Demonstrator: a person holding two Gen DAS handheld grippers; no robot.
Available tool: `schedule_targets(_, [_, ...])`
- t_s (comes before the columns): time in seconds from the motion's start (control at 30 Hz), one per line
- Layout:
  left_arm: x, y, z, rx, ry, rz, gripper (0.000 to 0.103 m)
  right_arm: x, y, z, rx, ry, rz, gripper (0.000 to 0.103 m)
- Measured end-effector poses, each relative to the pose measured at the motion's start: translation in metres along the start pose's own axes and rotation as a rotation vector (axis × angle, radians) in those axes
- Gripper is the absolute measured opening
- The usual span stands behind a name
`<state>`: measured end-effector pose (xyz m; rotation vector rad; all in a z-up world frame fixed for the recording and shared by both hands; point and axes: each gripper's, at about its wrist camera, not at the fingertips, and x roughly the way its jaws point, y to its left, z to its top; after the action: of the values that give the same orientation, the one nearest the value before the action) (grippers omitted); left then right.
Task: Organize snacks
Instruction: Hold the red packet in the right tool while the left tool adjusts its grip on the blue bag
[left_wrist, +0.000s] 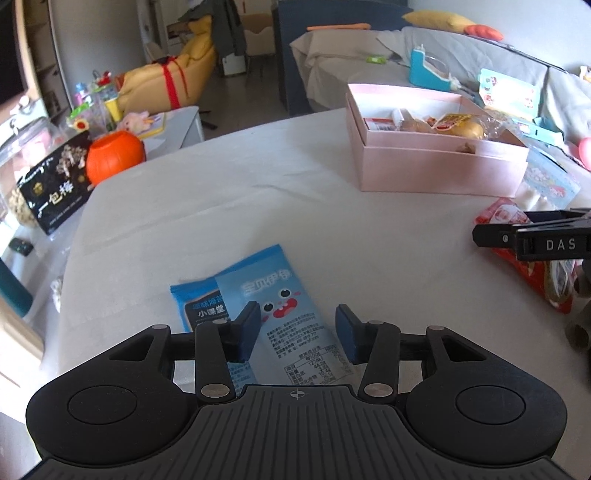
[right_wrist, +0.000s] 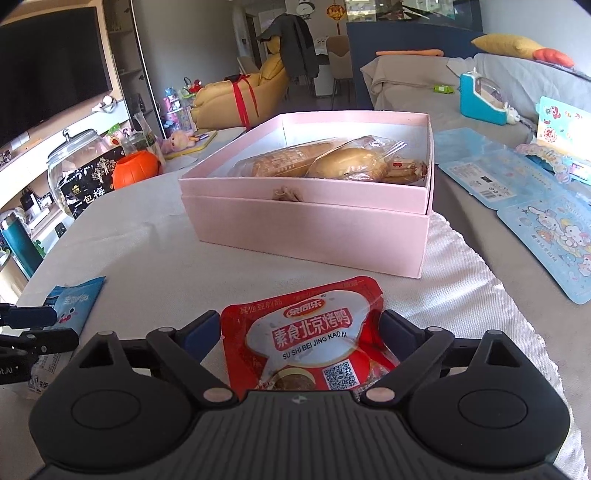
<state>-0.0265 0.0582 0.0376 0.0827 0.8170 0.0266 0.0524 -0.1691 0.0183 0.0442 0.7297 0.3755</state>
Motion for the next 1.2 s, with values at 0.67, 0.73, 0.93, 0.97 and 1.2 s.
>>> schedule_targets(0.67, [-0.022, 0.085, -0.013, -0.363, -0.056, 0.001, 0.064, 0.000, -0.001, 0.000, 0.003, 0.000, 0.002, 0.094])
schedule_targets(0.73, [-0.014, 0.094, -0.018, -0.426, -0.024, -0.037, 0.064, 0.000, -0.001, 0.000, 0.003, 0.000, 0.004, 0.094])
schedule_targets(0.93, [0.010, 0.061, -0.006, -0.287, 0.007, -0.096, 0.066, 0.000, 0.000, 0.000, 0.001, 0.001, 0.003, 0.095])
schedule_targets(0.97, [0.012, 0.054, -0.003, -0.251, 0.002, -0.093, 0.069, 0.000, 0.000, 0.000, 0.001, 0.001, 0.002, 0.095])
schedule_targets(1.2, [0.024, 0.014, 0.017, -0.069, -0.034, -0.106, 0.070, 0.000, 0.000, 0.000, 0.001, 0.001, 0.003, 0.095])
